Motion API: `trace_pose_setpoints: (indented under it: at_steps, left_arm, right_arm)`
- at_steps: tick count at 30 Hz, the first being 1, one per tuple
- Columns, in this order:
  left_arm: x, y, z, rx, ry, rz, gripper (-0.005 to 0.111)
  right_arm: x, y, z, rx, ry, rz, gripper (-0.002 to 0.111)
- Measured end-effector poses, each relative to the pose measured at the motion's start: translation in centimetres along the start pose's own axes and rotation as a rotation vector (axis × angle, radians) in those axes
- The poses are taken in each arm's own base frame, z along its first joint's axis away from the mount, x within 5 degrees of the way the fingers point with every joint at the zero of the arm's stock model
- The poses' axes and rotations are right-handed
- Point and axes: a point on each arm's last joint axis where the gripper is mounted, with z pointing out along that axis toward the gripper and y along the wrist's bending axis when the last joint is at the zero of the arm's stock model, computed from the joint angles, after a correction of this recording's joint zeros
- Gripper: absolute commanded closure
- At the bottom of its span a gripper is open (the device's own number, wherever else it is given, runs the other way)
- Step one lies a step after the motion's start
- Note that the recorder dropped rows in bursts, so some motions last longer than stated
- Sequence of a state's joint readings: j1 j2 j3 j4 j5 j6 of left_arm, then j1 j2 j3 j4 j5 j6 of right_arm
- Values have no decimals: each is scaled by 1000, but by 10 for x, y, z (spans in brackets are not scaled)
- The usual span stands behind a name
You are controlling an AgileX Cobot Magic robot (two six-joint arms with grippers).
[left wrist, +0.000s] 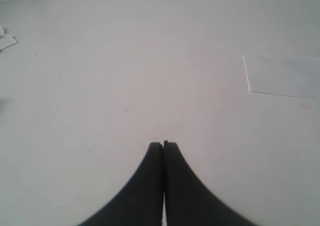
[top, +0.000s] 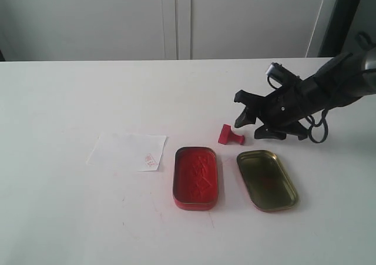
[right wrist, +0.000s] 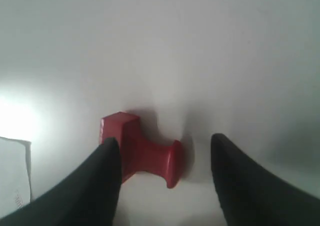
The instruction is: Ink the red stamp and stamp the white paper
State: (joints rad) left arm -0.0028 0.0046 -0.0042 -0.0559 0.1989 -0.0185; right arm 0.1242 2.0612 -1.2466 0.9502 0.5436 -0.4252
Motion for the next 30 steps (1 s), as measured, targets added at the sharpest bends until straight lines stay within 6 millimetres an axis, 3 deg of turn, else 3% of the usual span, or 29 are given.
trace_pose_setpoints:
  at_steps: [2, 5, 11, 20, 30]
  left_arm:
    - [0, 0, 0, 0, 0, 0, 107]
    - [0, 0, 0, 0, 0, 0, 107]
    - [0, 0, 0, 0, 0, 0, 107]
    - [0, 0, 0, 0, 0, 0, 107]
    - [0, 0, 0, 0, 0, 0, 107]
  right_arm:
    - [-2, 2, -6, 4, -14, -19, 58]
    - [-4, 6, -14, 16, -25, -63, 70]
    - [-2, 11, -29, 41, 4, -175, 109]
    - [4, 9, -46, 144, 76, -217, 108]
    - [13, 11, -83, 289, 164, -279, 108]
